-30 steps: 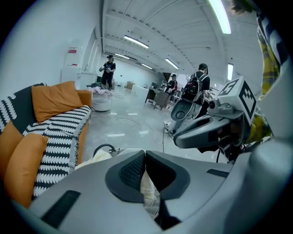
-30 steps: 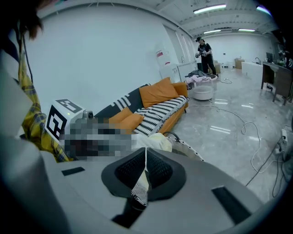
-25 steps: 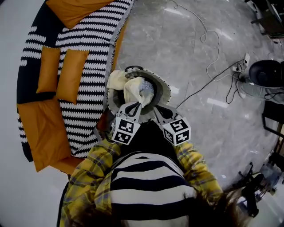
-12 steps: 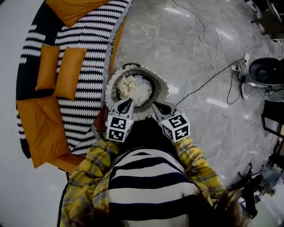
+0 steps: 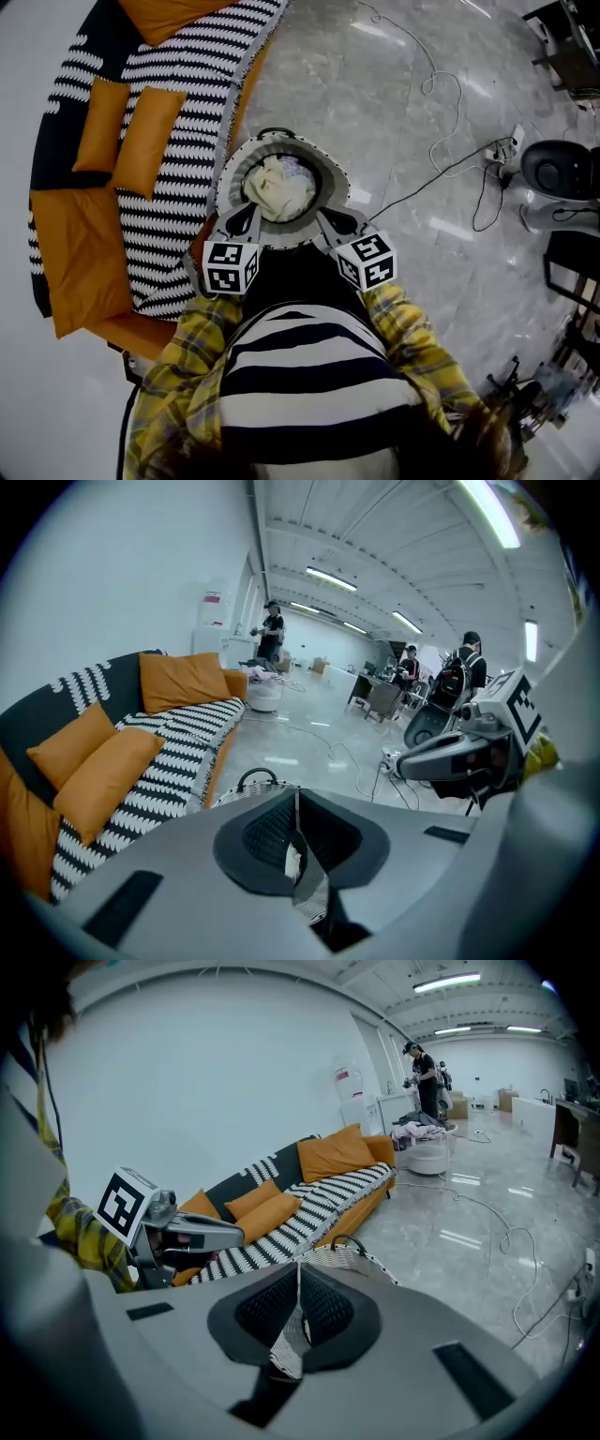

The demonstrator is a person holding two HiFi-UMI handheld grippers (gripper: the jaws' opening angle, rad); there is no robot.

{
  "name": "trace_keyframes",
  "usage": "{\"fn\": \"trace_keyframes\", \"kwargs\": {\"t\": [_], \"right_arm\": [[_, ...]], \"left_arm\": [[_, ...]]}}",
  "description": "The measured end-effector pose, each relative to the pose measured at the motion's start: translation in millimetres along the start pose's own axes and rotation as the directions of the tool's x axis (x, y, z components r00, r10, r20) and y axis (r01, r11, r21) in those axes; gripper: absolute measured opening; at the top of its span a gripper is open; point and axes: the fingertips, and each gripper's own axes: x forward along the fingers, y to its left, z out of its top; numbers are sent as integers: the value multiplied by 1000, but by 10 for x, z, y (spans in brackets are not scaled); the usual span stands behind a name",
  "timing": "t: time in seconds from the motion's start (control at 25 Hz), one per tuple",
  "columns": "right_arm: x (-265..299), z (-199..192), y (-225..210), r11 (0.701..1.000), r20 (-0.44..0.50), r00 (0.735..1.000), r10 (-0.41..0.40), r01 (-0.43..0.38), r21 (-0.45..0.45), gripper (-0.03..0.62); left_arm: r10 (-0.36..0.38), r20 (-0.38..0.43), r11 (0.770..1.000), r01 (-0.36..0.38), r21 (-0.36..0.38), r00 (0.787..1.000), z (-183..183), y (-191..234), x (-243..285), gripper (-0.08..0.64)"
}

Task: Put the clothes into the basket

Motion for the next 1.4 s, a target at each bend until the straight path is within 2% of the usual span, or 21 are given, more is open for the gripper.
{"fn": "trace_keyframes", "kwargs": {"t": [0.28,0.52,0.8,1.04,1.4], "right_arm": [[-13,-11,15,999,-16,1000,27,-28,-17,29],[24,33,20,999,-39,999,25,-26,-32,29],[49,48,10,1000,-51,999,11,-12,-15,28],[112,53,-14,999,-78,996,-36,35,-5,26],[179,78,-25,998,-77,996,-46,49,36,26]], "left_arm": [[84,28,992,-81,-96,996,-33,103,-232,23],[117,24,983,-113,-142,993,-72,179,-341,23],[137,22,980,-133,-147,990,-32,256,-378,23],[137,14,981,-134,-142,990,-19,320,-403,23],[128,2,981,-126,-147,992,-53,408,-395,23]]}}
